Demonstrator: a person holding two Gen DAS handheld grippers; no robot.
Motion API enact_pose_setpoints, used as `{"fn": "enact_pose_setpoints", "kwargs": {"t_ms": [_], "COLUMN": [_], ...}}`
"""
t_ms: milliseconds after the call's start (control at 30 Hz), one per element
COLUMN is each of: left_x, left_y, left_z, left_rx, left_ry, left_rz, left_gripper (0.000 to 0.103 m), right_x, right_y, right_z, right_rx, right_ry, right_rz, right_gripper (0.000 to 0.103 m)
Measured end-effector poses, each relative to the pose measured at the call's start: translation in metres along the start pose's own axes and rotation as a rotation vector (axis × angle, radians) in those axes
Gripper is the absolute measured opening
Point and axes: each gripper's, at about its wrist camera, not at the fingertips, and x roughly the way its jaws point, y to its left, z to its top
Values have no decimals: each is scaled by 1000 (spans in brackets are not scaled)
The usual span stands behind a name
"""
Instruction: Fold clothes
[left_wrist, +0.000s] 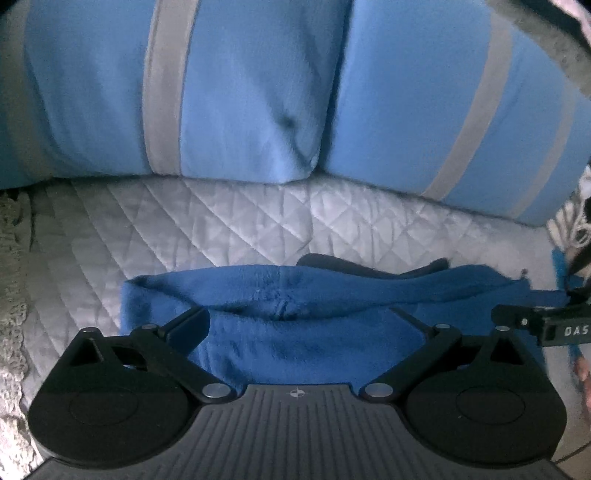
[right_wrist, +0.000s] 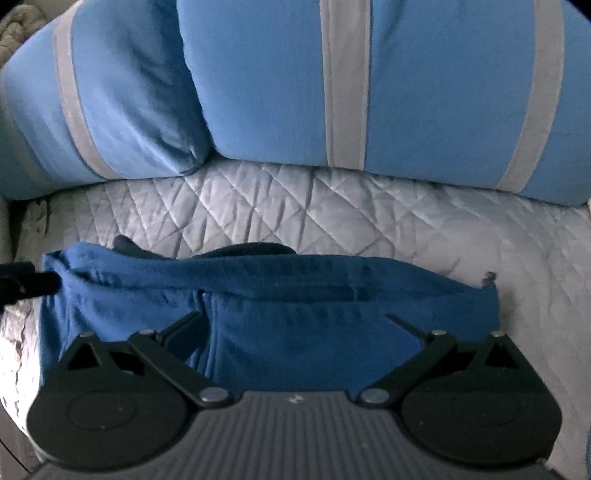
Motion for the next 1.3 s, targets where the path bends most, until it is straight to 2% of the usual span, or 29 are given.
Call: {"fn": "enact_pose_setpoints", "kwargs": {"t_ms": [200, 300, 467, 600, 833, 1100, 1233, 1300], "left_x": [53, 75, 115, 134, 134, 130, 105, 87], "left_y": [1, 8, 21, 25, 25, 25, 23, 22], "left_z": [-3, -1, 3, 1, -5, 0, 7, 9], "left_rx": [-12, -51, -129, -148, -123, -138, -141, -147], "left_ry": [32, 19, 79, 83, 46, 52, 36, 8], "left_rz": [9, 1, -6, -9, -4, 6, 24, 38], "left_gripper": [103, 103, 103, 103, 103, 103, 103, 103], "right_x": [44, 67, 103, 127, 134, 129, 112, 94], "right_y": [-4, -8, -19, -23, -12, -13, -10, -7], "right_z": [8, 11, 17, 17, 14, 13, 16, 16], "right_rx": [45, 74, 135, 161, 121, 119, 93, 80], "right_ry": [13, 10, 28, 48, 38, 25, 33, 8], "right_rz": [-15, -11, -6, -11, -65, -55, -49, -53], "right_gripper": [103, 103, 103, 103, 103, 102, 103, 103]}}
